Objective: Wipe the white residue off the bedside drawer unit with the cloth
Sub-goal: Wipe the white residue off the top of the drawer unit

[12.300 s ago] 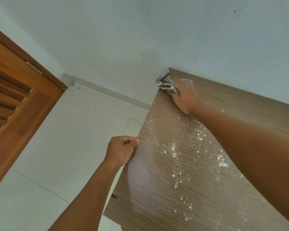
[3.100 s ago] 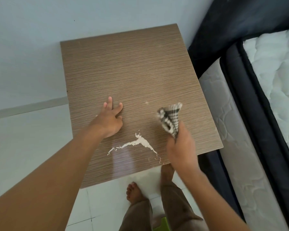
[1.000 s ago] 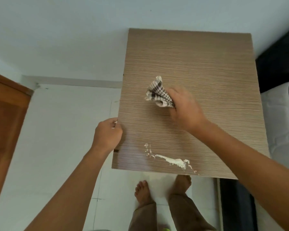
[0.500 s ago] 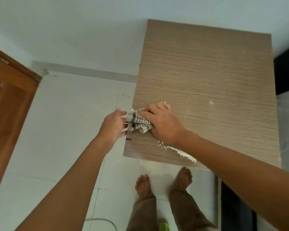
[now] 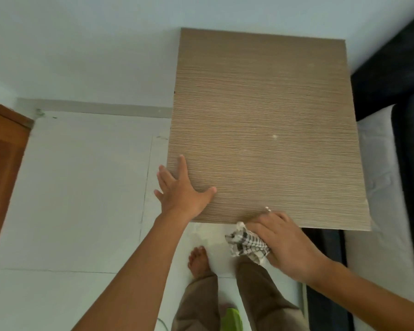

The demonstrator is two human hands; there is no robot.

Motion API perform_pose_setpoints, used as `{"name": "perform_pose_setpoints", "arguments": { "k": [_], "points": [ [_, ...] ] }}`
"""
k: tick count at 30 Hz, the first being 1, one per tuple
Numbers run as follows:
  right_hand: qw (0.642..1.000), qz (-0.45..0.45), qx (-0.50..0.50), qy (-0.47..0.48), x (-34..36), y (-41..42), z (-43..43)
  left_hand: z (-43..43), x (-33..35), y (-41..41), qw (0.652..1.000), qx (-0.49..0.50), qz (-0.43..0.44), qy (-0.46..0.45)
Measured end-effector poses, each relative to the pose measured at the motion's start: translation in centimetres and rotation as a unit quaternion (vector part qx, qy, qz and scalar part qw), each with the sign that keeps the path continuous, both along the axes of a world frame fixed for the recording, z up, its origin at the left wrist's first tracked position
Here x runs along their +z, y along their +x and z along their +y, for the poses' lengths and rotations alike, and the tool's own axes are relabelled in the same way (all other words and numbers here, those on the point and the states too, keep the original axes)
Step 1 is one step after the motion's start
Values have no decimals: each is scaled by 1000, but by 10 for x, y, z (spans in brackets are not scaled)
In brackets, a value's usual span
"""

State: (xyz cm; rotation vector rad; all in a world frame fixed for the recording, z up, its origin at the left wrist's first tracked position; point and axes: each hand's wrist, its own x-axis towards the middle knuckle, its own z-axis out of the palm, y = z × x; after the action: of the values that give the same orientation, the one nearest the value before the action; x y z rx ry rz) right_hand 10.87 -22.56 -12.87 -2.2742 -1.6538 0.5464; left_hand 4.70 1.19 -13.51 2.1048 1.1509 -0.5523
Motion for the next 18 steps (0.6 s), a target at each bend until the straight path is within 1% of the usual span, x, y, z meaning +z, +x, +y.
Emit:
{"name": "perform_pose_setpoints", "arguments": {
  "k": [2,4,7,9,11,13,18],
  "points": [
    [992,34,-115,29,14,0,-2,-4,-4,1,1000,8,8,1],
    [968,46,-243,45,23,3,-2,-5,-6,2,1000,19,5,1],
    [920,8,-391,33,22,16,-2,-4,-6,5,999,38,6,1],
    [893,-12,-450,20,12,28,0,-4,-6,7,999,44,10,5],
    [881,-33,-472,-5,-2,34,4,-4,-5,8,999,48,21,3],
    [883,-60,-465,-30,-17,33,8,-3,-5,10,998,52,30,0],
    [916,-55,-397,-4,-28,-5,12,-4,-4,11,998,62,29,-2]
  ]
}}
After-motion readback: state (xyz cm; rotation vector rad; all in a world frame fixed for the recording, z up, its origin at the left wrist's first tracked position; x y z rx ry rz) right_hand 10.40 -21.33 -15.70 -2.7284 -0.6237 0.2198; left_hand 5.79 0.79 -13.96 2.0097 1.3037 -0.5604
